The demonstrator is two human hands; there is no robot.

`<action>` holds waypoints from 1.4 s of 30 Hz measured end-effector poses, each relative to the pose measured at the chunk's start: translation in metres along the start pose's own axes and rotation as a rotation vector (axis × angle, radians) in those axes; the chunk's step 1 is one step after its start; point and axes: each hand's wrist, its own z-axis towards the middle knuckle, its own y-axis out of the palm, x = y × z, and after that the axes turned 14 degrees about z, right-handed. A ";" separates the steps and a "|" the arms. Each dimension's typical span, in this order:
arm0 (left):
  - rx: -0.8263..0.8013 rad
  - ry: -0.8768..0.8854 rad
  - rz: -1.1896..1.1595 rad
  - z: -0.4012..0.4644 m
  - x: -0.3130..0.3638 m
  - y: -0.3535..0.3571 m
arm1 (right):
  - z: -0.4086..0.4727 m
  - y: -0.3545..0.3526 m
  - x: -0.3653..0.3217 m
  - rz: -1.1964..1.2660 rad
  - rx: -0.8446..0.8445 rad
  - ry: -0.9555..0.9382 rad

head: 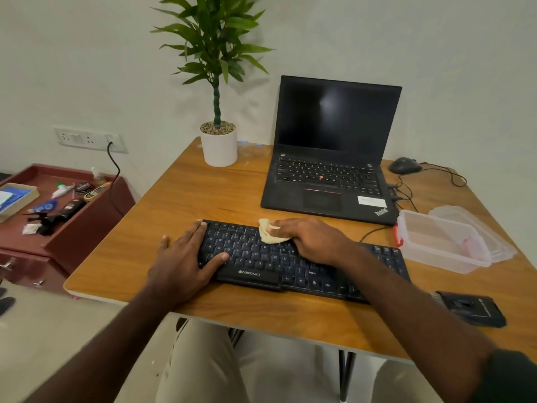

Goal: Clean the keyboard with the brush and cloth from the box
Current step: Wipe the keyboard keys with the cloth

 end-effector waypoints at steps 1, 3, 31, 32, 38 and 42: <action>0.002 0.000 0.002 0.000 0.000 0.000 | -0.006 -0.004 0.003 -0.021 0.001 -0.007; 0.004 -0.002 0.000 0.000 -0.001 0.001 | -0.018 -0.013 0.011 -0.060 -0.025 0.003; 0.019 -0.016 0.003 0.000 -0.002 0.003 | -0.115 -0.039 0.065 -0.067 0.203 0.275; 0.024 -0.017 0.006 0.000 -0.002 0.004 | -0.118 -0.041 0.065 -0.077 0.221 0.297; 0.027 -0.030 0.073 -0.004 0.001 -0.002 | -0.127 -0.005 0.052 0.032 0.483 0.309; 0.103 0.098 0.169 -0.011 0.031 -0.012 | -0.114 0.000 0.042 0.051 0.501 0.287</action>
